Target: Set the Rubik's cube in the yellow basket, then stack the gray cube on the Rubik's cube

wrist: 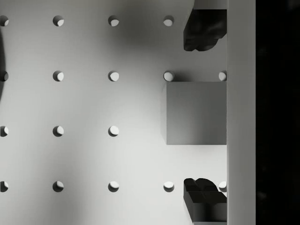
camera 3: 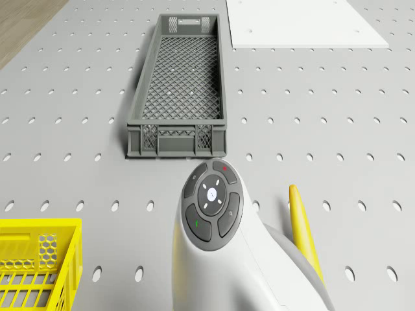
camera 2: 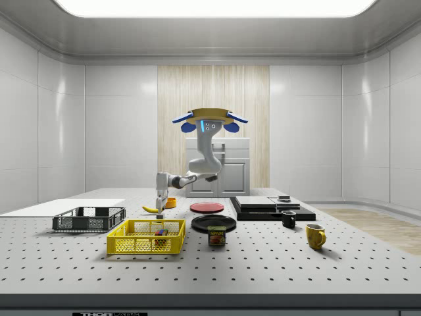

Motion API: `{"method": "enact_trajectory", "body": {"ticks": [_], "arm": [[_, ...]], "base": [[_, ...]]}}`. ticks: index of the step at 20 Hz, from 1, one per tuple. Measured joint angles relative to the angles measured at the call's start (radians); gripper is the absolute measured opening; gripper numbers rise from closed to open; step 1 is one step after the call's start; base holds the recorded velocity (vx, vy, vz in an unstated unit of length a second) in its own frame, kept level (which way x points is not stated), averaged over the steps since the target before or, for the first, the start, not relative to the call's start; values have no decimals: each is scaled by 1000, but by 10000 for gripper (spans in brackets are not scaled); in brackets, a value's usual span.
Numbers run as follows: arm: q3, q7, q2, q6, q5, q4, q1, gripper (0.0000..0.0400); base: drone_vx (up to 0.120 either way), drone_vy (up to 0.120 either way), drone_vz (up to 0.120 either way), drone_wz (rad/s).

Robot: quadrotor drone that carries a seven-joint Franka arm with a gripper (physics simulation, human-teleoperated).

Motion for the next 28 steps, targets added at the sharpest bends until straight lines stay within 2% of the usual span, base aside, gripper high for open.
{"method": "enact_trajectory", "body": {"ticks": [19,28], "arm": [[-92,-8,26,28,-92,44,-15,400],[-109,-13,39,25,-111,52,-12,400]], "base": [[0,0,0,0],[0,0,0,0]]}}
